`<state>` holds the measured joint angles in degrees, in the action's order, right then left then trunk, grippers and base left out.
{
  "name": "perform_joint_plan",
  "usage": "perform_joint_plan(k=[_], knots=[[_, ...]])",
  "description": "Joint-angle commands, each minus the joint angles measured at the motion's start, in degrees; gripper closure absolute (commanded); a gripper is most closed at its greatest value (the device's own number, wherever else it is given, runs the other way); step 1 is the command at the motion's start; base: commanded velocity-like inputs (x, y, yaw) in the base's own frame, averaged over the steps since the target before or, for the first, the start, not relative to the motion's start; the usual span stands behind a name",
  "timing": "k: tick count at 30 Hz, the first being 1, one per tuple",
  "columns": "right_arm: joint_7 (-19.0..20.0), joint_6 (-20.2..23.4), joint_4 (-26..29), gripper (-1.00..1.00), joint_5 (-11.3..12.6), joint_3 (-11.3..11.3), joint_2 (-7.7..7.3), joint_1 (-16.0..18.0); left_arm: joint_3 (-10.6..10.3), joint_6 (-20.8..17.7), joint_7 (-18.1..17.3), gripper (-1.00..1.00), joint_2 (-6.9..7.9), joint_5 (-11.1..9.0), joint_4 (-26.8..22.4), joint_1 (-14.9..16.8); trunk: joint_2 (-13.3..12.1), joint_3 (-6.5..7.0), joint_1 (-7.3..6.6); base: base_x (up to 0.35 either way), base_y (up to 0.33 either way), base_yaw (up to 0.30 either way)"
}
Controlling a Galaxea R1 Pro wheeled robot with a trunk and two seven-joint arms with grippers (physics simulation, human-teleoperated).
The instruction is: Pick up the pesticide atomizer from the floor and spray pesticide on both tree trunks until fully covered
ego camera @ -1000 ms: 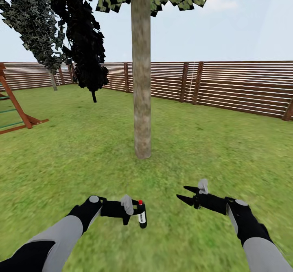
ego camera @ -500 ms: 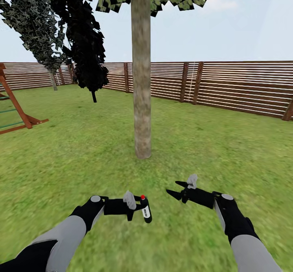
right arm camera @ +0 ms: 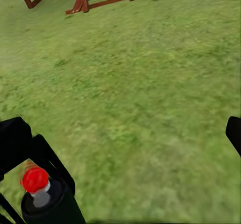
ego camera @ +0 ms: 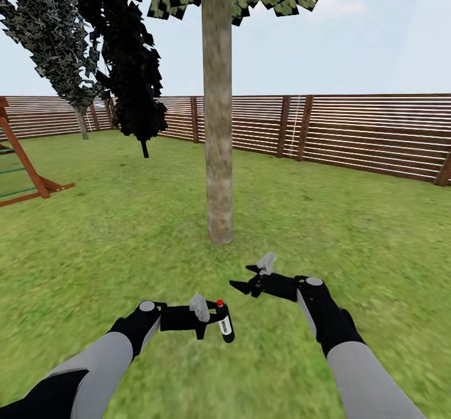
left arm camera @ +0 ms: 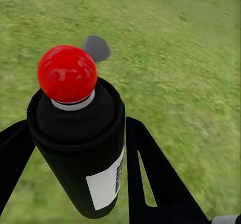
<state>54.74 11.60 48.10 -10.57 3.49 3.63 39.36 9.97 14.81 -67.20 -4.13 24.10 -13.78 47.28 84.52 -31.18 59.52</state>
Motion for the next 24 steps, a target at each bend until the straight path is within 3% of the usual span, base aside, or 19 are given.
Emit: perform_joint_plan(k=[1,6,24], knots=[[-0.03,0.00,-0.06,-1.00,0.01,-0.73,0.05,0.01,0.05,0.02,0.05,1.00,-0.02,-0.01,0.01,0.00,0.00,0.00,0.00,0.000,0.000,0.000],[-0.03,0.00,-0.24,-1.00,0.02,-2.09,0.93,0.02,0.05,-0.05,0.05,1.00,-0.08,-0.01,0.05,0.00,0.00,0.00,0.00,0.000,0.000,0.000],[2.57,-0.55,-4.72,-1.00,0.02,-2.29,1.28,0.02,0.05,-0.05,0.05,1.00,-0.18,-0.01,0.07,0.00,0.00,0.00,0.00,0.000,0.000,0.000]])
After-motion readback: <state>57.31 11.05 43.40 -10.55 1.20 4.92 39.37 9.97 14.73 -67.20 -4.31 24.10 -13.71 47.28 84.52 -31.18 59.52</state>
